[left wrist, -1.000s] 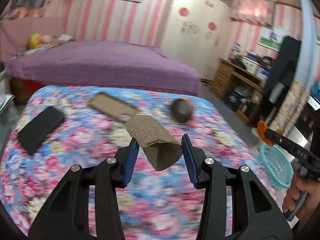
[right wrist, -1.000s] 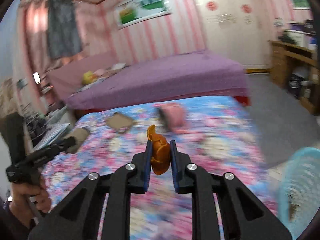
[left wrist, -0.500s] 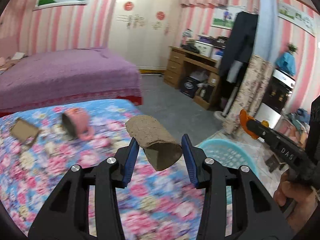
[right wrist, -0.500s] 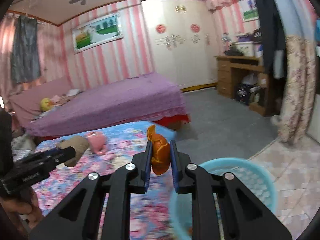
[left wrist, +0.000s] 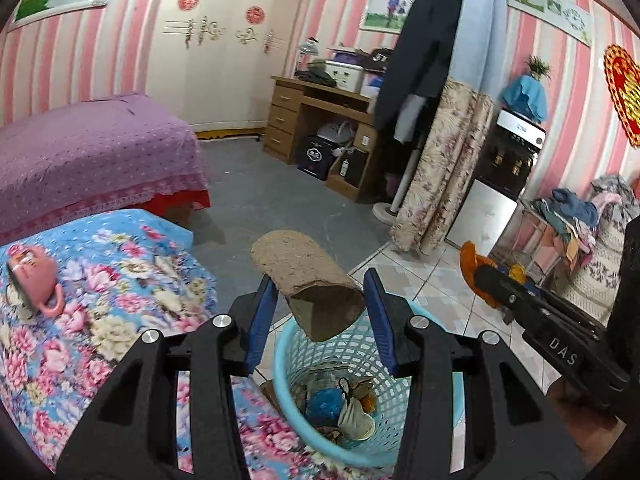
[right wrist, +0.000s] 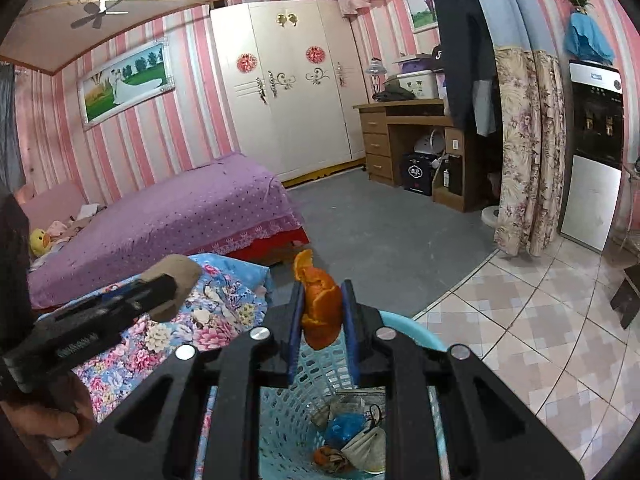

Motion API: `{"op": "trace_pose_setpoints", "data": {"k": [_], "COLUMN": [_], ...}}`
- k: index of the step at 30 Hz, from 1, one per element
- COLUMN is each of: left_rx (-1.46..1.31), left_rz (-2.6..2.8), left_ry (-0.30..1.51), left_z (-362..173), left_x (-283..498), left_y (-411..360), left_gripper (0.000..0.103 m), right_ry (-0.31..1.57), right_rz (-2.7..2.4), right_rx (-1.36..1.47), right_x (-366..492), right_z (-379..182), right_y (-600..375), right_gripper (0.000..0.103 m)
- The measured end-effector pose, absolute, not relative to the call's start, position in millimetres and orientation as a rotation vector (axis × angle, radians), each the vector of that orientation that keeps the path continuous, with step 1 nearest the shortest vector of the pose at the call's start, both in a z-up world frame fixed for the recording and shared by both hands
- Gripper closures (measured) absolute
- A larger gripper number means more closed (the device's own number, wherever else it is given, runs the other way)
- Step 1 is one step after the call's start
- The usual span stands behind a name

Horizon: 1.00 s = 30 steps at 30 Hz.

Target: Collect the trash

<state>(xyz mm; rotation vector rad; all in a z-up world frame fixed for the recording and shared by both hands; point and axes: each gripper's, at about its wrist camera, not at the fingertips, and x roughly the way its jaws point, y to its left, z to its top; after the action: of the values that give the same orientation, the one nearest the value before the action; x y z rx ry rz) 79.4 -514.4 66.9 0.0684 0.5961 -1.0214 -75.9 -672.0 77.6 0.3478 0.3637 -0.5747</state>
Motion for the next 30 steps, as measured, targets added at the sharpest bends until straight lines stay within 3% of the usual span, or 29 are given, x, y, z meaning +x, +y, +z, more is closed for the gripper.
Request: {"op": "trace_pose_setpoints", "data": {"k": [3,5,7,11,13,16,17,24,30], "left_rx": [0.073,0.085,0.088,0.087,0.089,0.093,0.090,0.090,0.109], "left_rz": [-1.030,-1.030,-1.033,-1.046,-1.067,-1.091,-1.093,-0.989,-0.686], "left_ry": [0.601,0.600,0.603,0.602,0.612,0.604,0.590,0.531,0.454], "left_z": [66,64,64,65,64,65,66,78,81], "left_x": [80,80,80,79,77,70,67,78,81], "left_y": [-524,-529,-534,-536,-540,-543,-541,-472,-338], "left_gripper": [0.060,0.059,0.058,0.054,0.048,0.019,0.014,0.008,0.005], "right_ry": [0.353,0.348,0.332,0.287,0.265,0.250,0.247,0.243,0.267], "right_rz": [-0.581,-0.594,-0.610,-0.651,-0.670,-0.685,-0.688,-0.612,-0.423], "right_rx": [0.369,0.376,0.379,0.395,0.407,0.415,0.415,0.384,0.287], "right_x": [-77,-78,-80,-90,-95,-101,-101,-86,-38], "right_z": [74,74,74,77,79,80,80,84,87], "right_y": [-675,-674,-676,-677,-680,-681,-683,-664,-605], "right_gripper": [0.074,0.057,0.046,0.038,0.037,0.036,0.036,0.035,0.023]}}
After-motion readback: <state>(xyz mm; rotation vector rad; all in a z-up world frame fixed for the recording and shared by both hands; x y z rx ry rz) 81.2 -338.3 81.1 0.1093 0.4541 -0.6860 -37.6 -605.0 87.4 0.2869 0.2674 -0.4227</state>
